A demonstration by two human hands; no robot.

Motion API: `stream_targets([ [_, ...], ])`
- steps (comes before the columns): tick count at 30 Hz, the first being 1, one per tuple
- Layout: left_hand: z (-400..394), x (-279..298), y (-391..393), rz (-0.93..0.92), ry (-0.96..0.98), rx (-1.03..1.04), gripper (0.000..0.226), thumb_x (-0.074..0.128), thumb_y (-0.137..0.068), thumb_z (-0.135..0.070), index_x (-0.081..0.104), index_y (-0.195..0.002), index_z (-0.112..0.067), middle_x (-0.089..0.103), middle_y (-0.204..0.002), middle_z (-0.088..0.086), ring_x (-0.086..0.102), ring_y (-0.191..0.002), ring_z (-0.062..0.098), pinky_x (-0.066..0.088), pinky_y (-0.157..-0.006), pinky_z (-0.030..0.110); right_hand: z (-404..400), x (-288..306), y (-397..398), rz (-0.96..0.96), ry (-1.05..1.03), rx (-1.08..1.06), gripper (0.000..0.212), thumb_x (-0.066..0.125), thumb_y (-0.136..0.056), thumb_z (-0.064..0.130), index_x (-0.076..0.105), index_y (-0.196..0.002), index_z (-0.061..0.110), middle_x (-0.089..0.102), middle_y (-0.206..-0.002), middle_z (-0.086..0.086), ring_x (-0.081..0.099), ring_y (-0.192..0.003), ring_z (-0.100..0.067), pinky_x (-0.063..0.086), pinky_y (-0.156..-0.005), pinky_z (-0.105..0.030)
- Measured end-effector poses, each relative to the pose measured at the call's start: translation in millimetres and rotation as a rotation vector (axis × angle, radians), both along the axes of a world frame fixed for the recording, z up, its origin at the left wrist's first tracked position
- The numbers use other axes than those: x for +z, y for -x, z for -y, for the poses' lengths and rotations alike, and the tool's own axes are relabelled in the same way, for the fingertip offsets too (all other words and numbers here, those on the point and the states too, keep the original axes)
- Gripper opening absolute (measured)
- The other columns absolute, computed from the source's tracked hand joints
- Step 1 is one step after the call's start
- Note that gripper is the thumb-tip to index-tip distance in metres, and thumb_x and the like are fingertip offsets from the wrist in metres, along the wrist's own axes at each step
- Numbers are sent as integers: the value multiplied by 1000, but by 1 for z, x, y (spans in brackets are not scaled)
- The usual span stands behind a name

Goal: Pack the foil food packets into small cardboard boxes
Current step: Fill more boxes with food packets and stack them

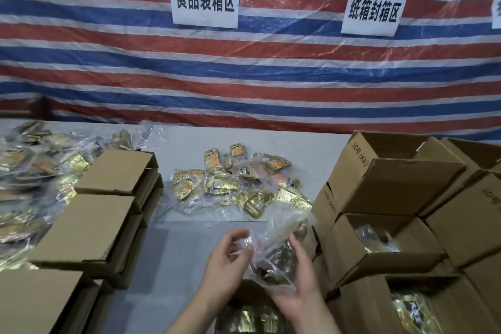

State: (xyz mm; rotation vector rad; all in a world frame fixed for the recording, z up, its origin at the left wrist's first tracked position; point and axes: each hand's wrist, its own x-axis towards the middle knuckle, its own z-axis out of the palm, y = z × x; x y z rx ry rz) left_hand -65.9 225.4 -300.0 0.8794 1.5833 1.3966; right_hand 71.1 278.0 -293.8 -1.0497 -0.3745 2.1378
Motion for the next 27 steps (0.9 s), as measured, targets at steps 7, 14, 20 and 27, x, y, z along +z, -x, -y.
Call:
stream_targets([
  [7,30,-70,26,-241,270,-62,24,49,-101,-29,50,-124,-30,54,-127,-10,53,-111,3,42,-94,15,5,-15,-23,829,-829,416,71,80,-66,42,38,-112,76,64,-112,28,64,-100,3,54,-77,-13],
  [14,54,-117,24,-124,241,-272,32,38,-104,-9,59,-112,-31,67,-109,-31,55,-107,-17,38,-93,3,-9,-44,-26,1019,-1080,1228,80,71,-68,39,41,-142,46,60,-121,21,59,-106,4,49,-97,-22],
  [20,53,-121,19,1,345,-173,22,45,-104,-23,55,-123,-24,67,-113,-9,61,-101,-7,43,-86,7,-21,-60,-24,1104,-893,1595,52,64,-70,37,56,-121,45,68,-107,14,65,-100,-12,51,-87,-25],
  [27,60,-124,4,-21,291,-132,25,42,-103,-10,50,-126,-13,63,-117,7,61,-94,-2,44,-83,11,-6,-100,5,1281,-913,1721,41,51,-99,18,52,-139,7,54,-141,-20,52,-130,-33,41,-107,-35],
])
